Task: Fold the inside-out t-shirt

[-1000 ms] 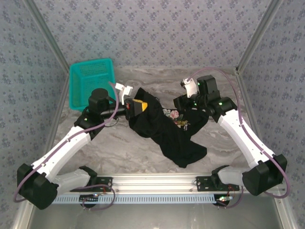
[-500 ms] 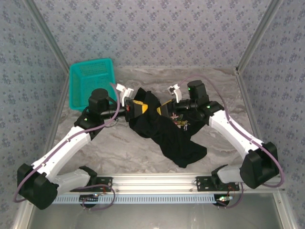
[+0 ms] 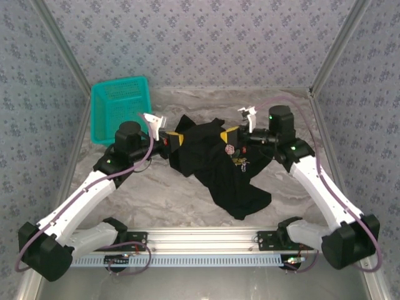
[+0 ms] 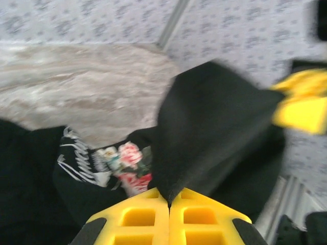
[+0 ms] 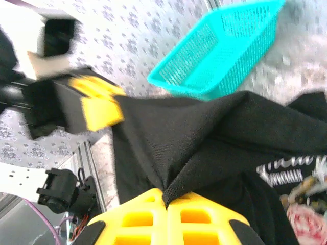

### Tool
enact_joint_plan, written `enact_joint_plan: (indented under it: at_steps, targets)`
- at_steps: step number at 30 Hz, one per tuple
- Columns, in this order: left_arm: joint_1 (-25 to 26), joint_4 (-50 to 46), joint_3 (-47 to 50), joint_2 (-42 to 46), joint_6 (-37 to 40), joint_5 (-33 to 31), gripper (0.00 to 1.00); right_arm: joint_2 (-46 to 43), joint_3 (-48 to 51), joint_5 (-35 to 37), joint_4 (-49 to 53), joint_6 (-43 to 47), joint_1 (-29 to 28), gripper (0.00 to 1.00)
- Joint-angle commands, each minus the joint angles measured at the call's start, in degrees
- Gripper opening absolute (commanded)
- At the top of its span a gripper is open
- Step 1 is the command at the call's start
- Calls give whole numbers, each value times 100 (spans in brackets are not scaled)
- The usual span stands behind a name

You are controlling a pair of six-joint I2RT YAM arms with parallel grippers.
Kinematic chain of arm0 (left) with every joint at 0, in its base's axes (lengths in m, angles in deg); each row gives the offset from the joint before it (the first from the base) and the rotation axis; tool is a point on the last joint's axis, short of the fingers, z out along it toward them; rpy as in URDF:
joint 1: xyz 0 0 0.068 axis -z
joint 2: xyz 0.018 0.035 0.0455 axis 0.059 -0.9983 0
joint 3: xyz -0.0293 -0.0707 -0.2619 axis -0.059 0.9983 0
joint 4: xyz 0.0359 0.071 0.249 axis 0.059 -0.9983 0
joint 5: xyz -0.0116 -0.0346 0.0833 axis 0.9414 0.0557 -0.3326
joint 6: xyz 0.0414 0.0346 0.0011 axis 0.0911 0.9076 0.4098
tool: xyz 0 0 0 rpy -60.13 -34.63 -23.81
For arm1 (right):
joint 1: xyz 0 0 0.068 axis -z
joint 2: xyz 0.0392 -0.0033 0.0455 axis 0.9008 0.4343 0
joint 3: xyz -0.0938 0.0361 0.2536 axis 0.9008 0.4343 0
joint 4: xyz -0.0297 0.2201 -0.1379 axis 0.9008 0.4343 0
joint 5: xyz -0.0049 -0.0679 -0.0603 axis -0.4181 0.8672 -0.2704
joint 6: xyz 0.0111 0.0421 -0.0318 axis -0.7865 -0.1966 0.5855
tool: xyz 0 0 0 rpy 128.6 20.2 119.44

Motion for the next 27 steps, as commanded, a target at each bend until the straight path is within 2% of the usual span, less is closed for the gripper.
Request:
enact_joint_plan:
  at_steps: [1, 5, 7, 14, 18, 21, 25, 27]
  targets:
    - [-40, -597, 74, -124, 55, -1033, 2, -142, 175, -379, -734, -8, 55, 0]
    - [-38, -931, -159, -324, 103, -1022, 31, 77, 185, -425, -893, -56, -127, 0]
    - [-16, -904, -203, -256, 144, -908, 42, 150, 189, -315, -827, 3, -225, 0]
    - [111, -184, -3, 61, 4, -254, 69, 162, 319, -183, -258, 900, -636, 0]
    - [103, -488, -454, -500, -475, 39, 71, 238, 483, 4, -128, 1093, -1057, 0]
    - [73, -1254, -942, -1107, -1001, 198, 70, 332, 674, 446, -72, 1119, -1518, 0]
    - [-52, -1936, -855, -1273, -1230, -369, 69, 635, 1291, 980, -549, 722, -2231, 3]
    - [-93, -2003, -650, -1143, -1189, -641, 69, 981, 1330, 1021, -324, 662, -2603, 9]
